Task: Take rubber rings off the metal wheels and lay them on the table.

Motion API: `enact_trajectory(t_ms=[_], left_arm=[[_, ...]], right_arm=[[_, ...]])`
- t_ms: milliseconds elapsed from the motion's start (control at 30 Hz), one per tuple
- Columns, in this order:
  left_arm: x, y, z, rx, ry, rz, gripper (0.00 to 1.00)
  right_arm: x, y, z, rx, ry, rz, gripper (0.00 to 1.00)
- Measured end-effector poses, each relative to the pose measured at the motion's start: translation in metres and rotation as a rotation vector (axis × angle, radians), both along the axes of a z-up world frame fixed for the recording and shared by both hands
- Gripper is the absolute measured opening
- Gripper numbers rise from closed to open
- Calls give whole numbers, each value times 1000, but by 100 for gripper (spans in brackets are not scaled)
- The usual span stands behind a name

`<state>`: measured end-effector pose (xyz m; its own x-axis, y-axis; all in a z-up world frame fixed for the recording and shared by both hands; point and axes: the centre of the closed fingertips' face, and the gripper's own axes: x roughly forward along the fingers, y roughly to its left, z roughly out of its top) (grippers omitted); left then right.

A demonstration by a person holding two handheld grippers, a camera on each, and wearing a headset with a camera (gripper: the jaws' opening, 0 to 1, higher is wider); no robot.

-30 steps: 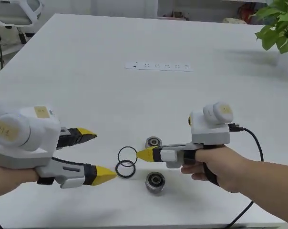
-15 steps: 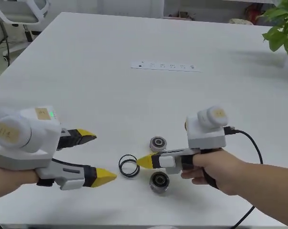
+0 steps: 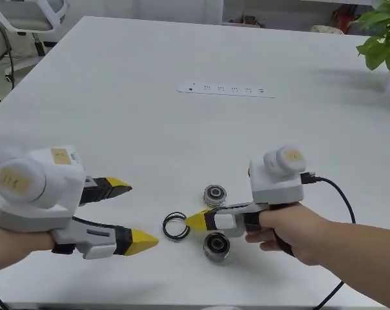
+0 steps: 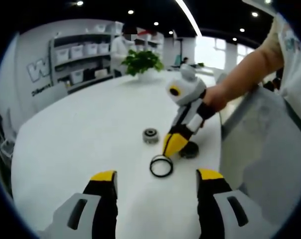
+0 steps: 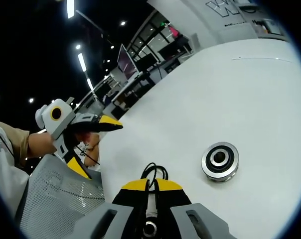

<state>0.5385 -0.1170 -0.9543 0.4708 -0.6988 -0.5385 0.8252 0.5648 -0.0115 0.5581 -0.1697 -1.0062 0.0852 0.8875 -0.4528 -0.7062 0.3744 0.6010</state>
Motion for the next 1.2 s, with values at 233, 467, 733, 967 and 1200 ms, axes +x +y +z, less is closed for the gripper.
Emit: enact_trajectory(t_ms=[233, 467, 733, 967, 1200], left_arm=[[-2, 0, -2, 3, 6, -1, 64], [-2, -2, -2, 3, 10, -3, 64], [-1, -5, 3, -3, 7, -4, 65], [-1, -8, 10, -17, 3, -1, 66], [-2, -9, 17, -18, -4, -7, 67]], right_arm=[[1, -3, -2, -15, -20, -3, 7], [3, -5, 3, -8, -37, -9, 14], [7, -12, 15, 7, -91, -17, 29], [13, -23, 32, 26, -138, -45, 38], [16, -41, 50, 24, -222, -66, 50]])
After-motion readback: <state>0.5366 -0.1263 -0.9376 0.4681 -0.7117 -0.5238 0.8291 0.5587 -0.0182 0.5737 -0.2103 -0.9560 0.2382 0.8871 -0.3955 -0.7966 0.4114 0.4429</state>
